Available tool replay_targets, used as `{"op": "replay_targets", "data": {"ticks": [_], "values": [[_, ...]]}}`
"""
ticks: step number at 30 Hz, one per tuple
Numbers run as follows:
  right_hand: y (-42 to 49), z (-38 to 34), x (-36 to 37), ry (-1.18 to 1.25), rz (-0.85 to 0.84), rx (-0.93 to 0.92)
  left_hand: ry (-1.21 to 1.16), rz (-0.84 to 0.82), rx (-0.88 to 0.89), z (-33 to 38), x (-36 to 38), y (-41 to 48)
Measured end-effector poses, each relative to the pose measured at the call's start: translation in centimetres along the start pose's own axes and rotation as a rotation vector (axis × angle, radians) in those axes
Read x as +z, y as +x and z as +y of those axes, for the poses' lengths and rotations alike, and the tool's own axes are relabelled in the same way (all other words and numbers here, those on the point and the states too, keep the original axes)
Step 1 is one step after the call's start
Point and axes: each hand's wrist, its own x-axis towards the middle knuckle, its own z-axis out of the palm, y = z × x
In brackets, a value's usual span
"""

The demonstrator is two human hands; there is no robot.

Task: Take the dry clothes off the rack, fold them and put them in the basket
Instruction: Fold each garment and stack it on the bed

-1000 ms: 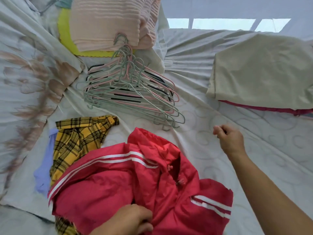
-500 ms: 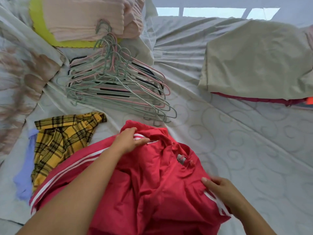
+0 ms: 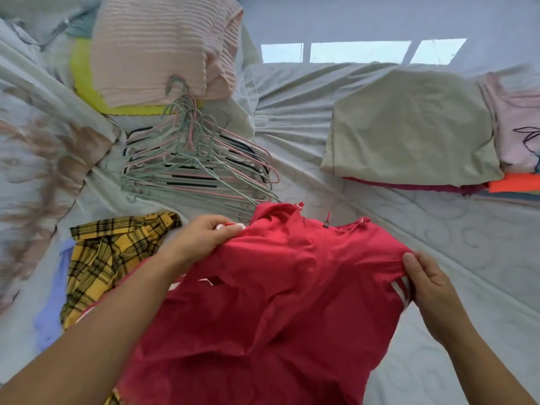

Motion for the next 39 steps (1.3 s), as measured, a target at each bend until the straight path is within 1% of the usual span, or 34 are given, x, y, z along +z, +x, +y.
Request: {"op": "replay_targets", "data": {"ticks": [1,2,3,4,5,6,7,9,10,12,14,15,17,18,19,21,22,23,24,25,27,28,29,31,33,35,36,37,39], "values": [[0.0,-0.6,-0.4,0.012,-0.026,0.018,-0.092,-0.099,-0.11,0.7,-0.2,-0.8],[0.1,-1.0,-0.9,0.01,-0.08,0.044,-0.103,-0.171,-0.181,1.2,-0.3,-1.6],[-0.1,-1.4,-1.4,-0.048,-0.135,0.06,-0.055,-0.221,-0.193,1.6,-0.4,-2.3],[-0.4,-1.8,-2.1,-0.153,-0.19,0.06,0.019,-0.23,-0.176,2.2,-0.5,-3.1],[-0.7,-2.4,-3.0,-0.237,-0.225,0.056,0.079,-0.198,-0.132,2.9,-0.5,-3.9],[-1.1,-3.5,-3.9,-0.29,-0.246,0.028,0.077,-0.151,-0.087,3.8,-0.6,-4.7],[-1.6,-4.8,-4.8,-0.286,-0.248,0.014,0.038,-0.116,-0.039,4.7,-0.7,-5.4],[-2.7,-8.5,-7.2,-0.149,-0.204,0.018,-0.025,-0.071,0.064,7.4,-0.9,-7.4],[-3.3,-10.4,-8.4,-0.062,-0.195,0.03,-0.017,-0.041,0.125,8.9,-1.0,-8.4],[-4.3,-14.9,-10.9,0.048,-0.262,-0.002,0.103,0.071,0.248,12.1,-1.6,-10.5],[-5.4,-19.4,-13.6,0.054,-0.361,-0.087,0.274,0.219,0.348,15.3,-2.6,-12.8],[-6.1,-21.6,-14.9,0.029,-0.417,-0.134,0.292,0.299,0.388,16.8,-3.1,-14.2],[-7.6,-25.1,-17.1,-0.072,-0.507,-0.187,0.163,0.421,0.422,19.3,-4.1,-17.3],[-8.4,-26.2,-18.0,-0.158,-0.535,-0.189,0.085,0.44,0.436,20.2,-4.3,-18.9],[-9.2,-26.8,-18.8,-0.272,-0.551,-0.198,0.058,0.391,0.435,21.0,-4.1,-20.6],[-10.2,-27.6,-20.3,-0.545,-0.506,-0.286,0.154,0.171,0.393,22.0,-2.9,-23.6],[-10.6,-28.3,-21.1,-0.65,-0.44,-0.353,0.22,0.086,0.373,22.2,-2.1,-24.9],[-11.2,-29.4,-22.0,-0.72,-0.361,-0.432,0.264,0.057,0.371,22.7,-1.5,-25.8],[-11.9,-30.6,-22.8,-0.779,-0.28,-0.52,0.262,0.072,0.391,23.5,-1.2,-26.6],[-12.7,-31.9,-23.5,-0.832,-0.203,-0.61,0.214,0.121,0.426,24.4,-1.1,-27.4],[-14.4,-34.1,-24.6,-0.896,-0.043,-0.789,0.03,0.255,0.507,26.2,-1.3,-28.8],[-14.9,-34.6,-25.1,-0.932,0.025,-0.849,-0.075,0.312,0.543,26.9,-1.5,-29.6],[-15.0,-34.7,-25.6,-0.978,0.077,-0.885,-0.15,0.362,0.57,27.4,-1.4,-30.2],[-14.9,-34.5,-26.6,-1.019,0.115,-0.895,-0.174,0.405,0.604,27.9,-1.0,-31.1],[-14.5,-35.0,-27.4,-0.919,0.115,-0.938,-0.23,0.359,0.595,28.1,-0.3,-32.0],[-13.9,-36.1,-27.7,-0.784,0.174,-0.981,-0.351,0.257,0.579,28.2,0.0,-32.7],[-13.8,-36.5,-27.5,-0.685,0.195,-0.96,-0.424,0.208,0.564,28.2,-0.1,-32.8],[-13.8,-36.7,-27.1,-0.547,0.176,-0.902,-0.497,0.136,0.55,28.1,0.0,-33.0],[-14.2,-36.5,-25.7,-0.254,0.063,-0.745,-0.575,-0.053,0.517,27.3,1.0,-33.0]]}}
